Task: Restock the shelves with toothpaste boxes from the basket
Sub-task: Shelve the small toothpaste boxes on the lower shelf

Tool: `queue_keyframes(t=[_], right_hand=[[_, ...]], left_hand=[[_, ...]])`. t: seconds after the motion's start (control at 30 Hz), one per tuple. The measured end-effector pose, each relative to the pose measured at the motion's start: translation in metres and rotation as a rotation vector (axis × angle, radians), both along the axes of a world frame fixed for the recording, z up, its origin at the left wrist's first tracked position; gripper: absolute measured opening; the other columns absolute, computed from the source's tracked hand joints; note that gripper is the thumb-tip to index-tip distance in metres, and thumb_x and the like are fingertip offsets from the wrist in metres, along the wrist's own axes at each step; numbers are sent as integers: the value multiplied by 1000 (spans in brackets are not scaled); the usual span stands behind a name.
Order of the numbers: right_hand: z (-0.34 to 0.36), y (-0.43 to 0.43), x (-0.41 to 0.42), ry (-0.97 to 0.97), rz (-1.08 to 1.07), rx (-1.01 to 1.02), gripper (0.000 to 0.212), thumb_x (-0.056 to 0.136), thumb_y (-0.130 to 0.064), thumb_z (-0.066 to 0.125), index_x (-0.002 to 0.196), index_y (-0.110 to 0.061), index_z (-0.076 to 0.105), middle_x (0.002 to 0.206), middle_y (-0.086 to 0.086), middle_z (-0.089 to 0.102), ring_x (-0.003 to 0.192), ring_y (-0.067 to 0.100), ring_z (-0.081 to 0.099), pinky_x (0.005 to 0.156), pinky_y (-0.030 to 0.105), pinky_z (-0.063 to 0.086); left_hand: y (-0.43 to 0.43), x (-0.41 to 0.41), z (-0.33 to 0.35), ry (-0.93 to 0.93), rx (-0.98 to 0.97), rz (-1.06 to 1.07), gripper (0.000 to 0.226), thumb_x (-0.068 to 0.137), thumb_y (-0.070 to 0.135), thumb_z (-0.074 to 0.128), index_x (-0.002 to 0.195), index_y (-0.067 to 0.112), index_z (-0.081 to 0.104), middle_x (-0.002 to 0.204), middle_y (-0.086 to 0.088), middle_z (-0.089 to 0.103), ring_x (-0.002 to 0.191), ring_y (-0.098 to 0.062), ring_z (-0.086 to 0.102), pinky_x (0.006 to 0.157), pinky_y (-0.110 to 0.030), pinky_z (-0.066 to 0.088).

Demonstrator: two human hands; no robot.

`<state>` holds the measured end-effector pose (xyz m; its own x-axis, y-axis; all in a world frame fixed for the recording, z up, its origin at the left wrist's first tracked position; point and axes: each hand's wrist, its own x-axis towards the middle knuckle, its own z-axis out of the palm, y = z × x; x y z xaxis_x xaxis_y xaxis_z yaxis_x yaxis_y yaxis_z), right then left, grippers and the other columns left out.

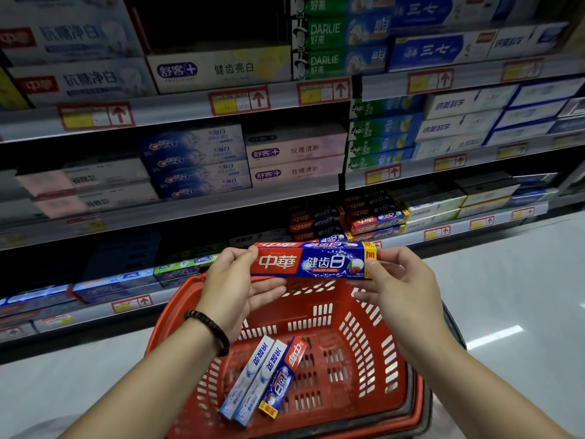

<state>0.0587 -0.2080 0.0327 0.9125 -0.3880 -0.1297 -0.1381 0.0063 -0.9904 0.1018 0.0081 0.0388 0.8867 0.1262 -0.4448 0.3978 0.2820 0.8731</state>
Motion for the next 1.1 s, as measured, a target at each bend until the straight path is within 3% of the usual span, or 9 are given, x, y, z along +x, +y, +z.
queue_keyframes(t=[0.17,0.3,0.43,0.57,0.7,0.87,1.1], right_hand=[[5,-9,-5,-96,-37,-138,5,100,-41,66,101,-36,65,93,-22,76,87,10,79,59,29,64],[6,-14,-4,-93,-77,-139,8,101,-41,67,101,-33,67,90,-18,78,87,9,79,65,37,65],[4,-19,-3,-79,-98,-151,11,101,-41,67,101,-30,68,87,-16,78,84,5,78,62,31,63],[0,-20,-2,-74,-118,-184,9,101,-38,69,101,-29,69,88,-11,78,83,5,78,59,26,61],[-1,-22,3,-67,-147,-213,9,101,-37,71,95,-31,69,85,-8,78,81,8,78,67,37,64],[1,-35,15,-27,-120,-205,12,98,-37,74,97,-26,69,88,-3,79,86,16,79,72,48,67],[13,-49,41,9,-103,-289,15,101,-30,72,92,-22,63,89,-1,75,94,18,75,70,41,65]], left_hand=[[-3,-9,2,-111,110,-29,17,105,29,59,107,13,55,114,-17,70,84,-37,79,79,-53,63],[-5,-15,4,-153,140,-43,12,105,24,59,106,13,56,113,-17,71,83,-36,79,77,-51,64],[-9,-19,4,-171,180,-33,15,105,24,60,108,10,56,110,-16,71,79,-37,78,72,-49,65],[-12,-17,1,-209,258,8,11,104,26,62,102,15,61,111,-10,70,84,-28,79,72,-44,65],[-12,-15,-4,-251,366,33,12,102,30,66,98,18,67,108,-4,70,97,-21,75,71,-41,66],[-15,-10,-1,-314,513,-2,12,102,31,65,100,20,68,104,4,72,88,-13,75,73,-39,66],[-20,9,3,-336,688,-59,6,97,31,70,93,28,71,91,10,76,85,-14,75,82,-43,63]])
